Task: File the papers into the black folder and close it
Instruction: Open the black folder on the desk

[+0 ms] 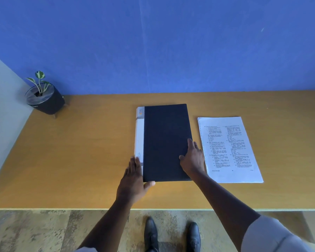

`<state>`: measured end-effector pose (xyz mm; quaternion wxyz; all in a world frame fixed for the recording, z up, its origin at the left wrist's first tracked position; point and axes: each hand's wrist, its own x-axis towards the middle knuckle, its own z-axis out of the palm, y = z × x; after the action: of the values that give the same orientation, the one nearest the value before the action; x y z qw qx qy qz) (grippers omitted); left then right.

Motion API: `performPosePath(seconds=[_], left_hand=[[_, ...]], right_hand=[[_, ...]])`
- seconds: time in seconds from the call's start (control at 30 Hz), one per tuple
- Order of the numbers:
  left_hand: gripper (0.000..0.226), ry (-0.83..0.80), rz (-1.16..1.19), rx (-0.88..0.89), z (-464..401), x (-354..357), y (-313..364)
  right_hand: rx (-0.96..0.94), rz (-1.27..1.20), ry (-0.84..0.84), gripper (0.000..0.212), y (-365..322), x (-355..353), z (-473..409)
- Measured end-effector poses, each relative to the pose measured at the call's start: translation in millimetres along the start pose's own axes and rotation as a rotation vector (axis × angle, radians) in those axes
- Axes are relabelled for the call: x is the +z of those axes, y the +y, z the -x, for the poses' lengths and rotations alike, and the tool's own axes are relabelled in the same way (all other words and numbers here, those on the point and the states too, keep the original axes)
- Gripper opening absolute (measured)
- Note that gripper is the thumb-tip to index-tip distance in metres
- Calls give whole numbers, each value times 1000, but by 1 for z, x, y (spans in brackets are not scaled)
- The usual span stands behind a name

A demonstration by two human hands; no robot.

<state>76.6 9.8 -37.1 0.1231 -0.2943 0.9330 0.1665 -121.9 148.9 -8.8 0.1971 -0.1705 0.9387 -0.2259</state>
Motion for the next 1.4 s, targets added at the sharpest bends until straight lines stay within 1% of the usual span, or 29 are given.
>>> performPosePath(seconds=[0.1,0.17,0.23,0.33,0.4,0.47,0.53,0.6,0.67,0.73,0.8,0.97,1.07,1.13,1.27,1.4], left_hand=[[118,-30,10,-14,-1,-2,-2],[115,-38,55,-32,1,-3,-3],[110,-44,102,-49,4,-7,-4],[104,-38,110,-43,7,-18,0],[94,11,136,-13,5,-31,5],[82,87,214,27,-1,-52,15],[70,190,317,107,-8,-78,28],[64,294,413,212,-14,-106,40],[60,347,487,283,-17,-132,50],[56,371,513,309,-19,-153,56],[54,395,499,311,-22,-167,57],[55,375,461,277,-29,-178,39],[50,392,483,308,-29,-182,23],[45,414,519,291,-25,-188,16],[46,439,529,259,-13,-200,1],[47,409,501,149,-5,-206,-15]], right_hand=[[-1,-16,46,76,-10,-13,3],[-21,-42,74,76,-17,-23,5],[-57,-73,97,74,-23,-33,8],[-86,-124,102,68,-37,-47,14],[-111,-184,112,57,-48,-53,17],[-144,-248,126,50,-61,-57,21],[-185,-286,139,50,-74,-59,25],[-232,-325,147,52,-88,-62,30],[-286,-369,155,52,-101,-64,36],[-330,-407,152,50,-112,-64,40],[-365,-436,136,46,-122,-63,44],[-455,-522,80,33,-147,-61,56],[-506,-560,57,35,-161,-56,60],[-538,-584,31,37,-168,-50,62],[-579,-618,-9,38,-182,-39,66],[-563,-585,-25,36,-188,-24,65]])
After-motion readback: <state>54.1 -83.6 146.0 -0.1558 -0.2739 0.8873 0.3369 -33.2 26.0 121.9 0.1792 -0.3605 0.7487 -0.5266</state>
